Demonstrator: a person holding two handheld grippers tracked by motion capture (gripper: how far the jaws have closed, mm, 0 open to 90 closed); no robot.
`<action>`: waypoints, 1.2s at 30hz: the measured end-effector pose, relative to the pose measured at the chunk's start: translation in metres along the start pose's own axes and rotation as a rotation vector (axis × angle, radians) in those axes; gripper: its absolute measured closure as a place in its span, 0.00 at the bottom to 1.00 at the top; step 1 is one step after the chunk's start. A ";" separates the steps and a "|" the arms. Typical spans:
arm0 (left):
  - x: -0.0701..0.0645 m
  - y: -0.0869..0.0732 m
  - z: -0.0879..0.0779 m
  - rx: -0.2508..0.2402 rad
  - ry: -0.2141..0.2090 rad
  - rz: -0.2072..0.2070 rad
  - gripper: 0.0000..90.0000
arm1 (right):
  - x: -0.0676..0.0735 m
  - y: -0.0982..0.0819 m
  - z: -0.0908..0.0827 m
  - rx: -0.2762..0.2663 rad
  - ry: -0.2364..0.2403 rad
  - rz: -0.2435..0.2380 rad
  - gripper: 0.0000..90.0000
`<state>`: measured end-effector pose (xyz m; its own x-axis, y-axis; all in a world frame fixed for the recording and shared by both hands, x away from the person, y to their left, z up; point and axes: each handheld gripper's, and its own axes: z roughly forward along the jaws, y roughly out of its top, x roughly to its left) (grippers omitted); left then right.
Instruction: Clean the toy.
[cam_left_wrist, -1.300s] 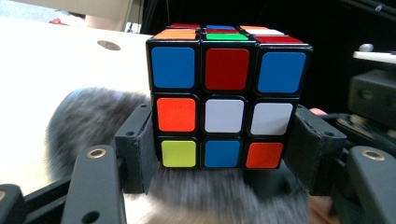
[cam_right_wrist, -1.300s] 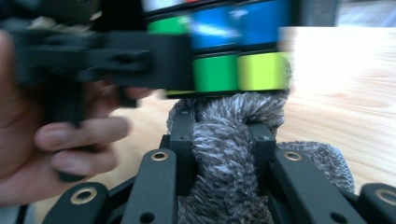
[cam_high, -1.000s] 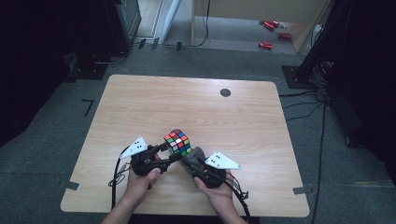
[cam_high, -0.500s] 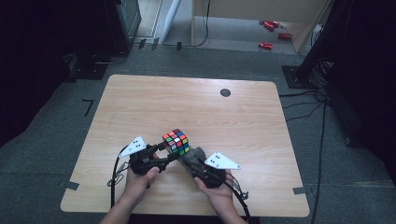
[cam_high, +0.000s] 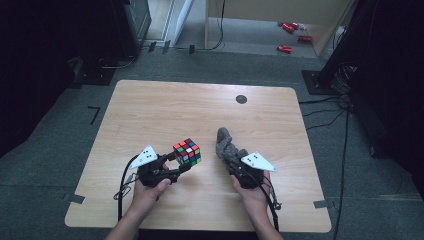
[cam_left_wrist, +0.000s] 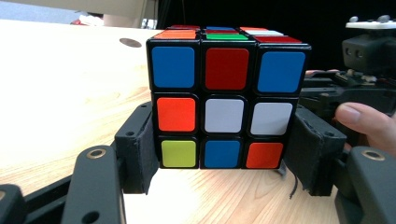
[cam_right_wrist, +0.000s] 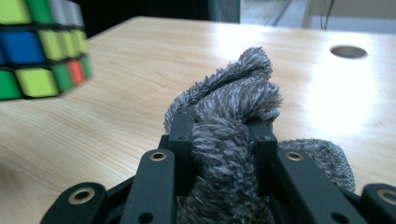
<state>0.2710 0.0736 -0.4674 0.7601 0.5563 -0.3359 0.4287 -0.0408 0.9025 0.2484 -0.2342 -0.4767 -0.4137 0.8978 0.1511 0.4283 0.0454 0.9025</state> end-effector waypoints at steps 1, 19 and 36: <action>0.001 -0.001 0.000 0.005 0.008 0.008 0.39 | -0.003 -0.001 0.001 0.014 -0.004 0.010 0.78; 0.008 -0.006 0.005 0.074 0.087 0.067 0.39 | -0.014 -0.007 0.008 0.090 -0.010 0.055 0.57; -0.008 -0.019 0.025 0.185 0.139 0.216 0.39 | 0.034 0.018 -0.005 0.006 0.213 0.030 0.36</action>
<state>0.2694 0.0490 -0.4884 0.7746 0.6260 -0.0902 0.3558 -0.3135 0.8804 0.2382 -0.2049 -0.4532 -0.5609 0.7860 0.2598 0.4474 0.0238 0.8940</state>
